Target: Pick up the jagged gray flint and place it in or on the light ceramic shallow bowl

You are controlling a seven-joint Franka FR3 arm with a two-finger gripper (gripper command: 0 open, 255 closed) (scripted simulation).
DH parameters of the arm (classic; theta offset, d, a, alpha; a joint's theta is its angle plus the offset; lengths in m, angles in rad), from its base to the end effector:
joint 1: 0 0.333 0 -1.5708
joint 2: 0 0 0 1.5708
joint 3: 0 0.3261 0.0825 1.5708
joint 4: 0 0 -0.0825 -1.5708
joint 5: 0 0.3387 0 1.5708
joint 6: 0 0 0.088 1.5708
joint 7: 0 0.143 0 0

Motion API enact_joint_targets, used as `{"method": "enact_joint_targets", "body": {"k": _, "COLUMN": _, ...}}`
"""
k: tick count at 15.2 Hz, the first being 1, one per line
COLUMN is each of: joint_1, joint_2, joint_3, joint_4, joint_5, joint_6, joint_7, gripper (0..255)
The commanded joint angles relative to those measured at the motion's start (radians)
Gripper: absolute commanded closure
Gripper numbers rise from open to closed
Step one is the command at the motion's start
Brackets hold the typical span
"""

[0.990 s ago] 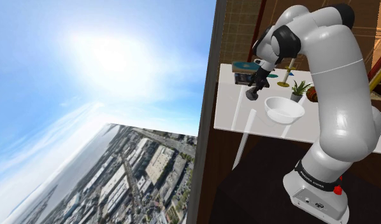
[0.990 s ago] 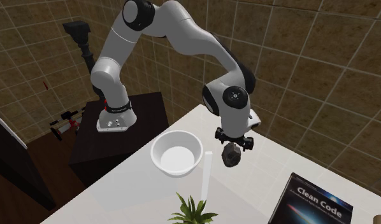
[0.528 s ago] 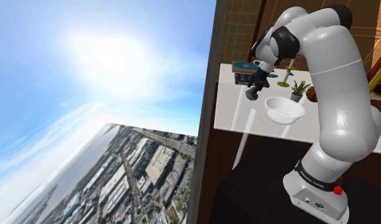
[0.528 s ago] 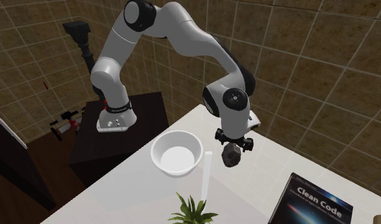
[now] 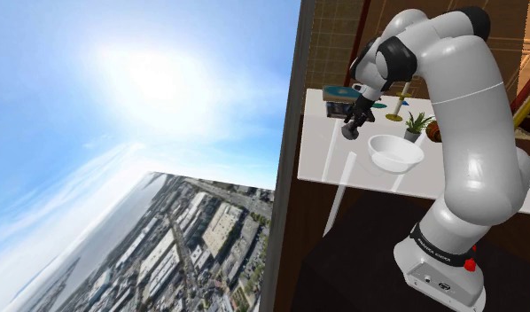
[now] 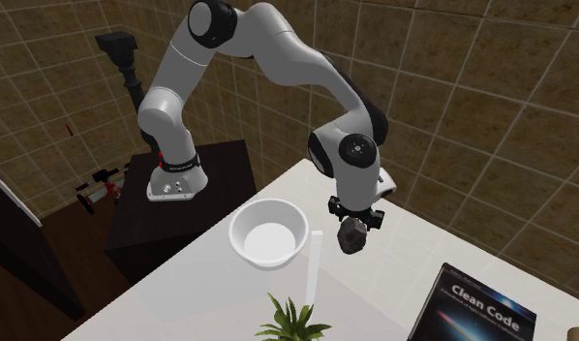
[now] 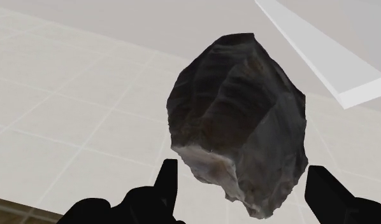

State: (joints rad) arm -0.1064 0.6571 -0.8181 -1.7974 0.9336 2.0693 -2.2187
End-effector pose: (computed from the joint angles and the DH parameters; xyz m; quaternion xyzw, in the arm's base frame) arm 0.4537 -0.4147 0.2658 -0.8984 -0.4089 -0.1547 0.0429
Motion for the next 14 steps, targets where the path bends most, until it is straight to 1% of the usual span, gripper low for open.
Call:
{"method": "enact_joint_targets", "body": {"k": 1, "joint_1": -0.001, "joint_2": 0.001, "joint_3": -0.001, "joint_4": -0.001, "joint_5": -0.001, "joint_6": 0.000, "joint_7": 0.000, "gripper": 255}}
{"method": "enact_joint_targets", "body": {"k": 3, "joint_1": -0.001, "joint_2": 0.002, "joint_3": 0.000, "joint_4": -0.001, "joint_5": 0.000, "joint_6": 0.000, "joint_7": 0.000, "gripper": 255}}
{"method": "enact_joint_targets", "body": {"k": 14, "joint_1": 0.040, "joint_2": -0.084, "joint_3": -0.062, "joint_4": 0.019, "joint_5": -0.085, "joint_6": -0.072, "joint_7": 0.069, "gripper": 255}}
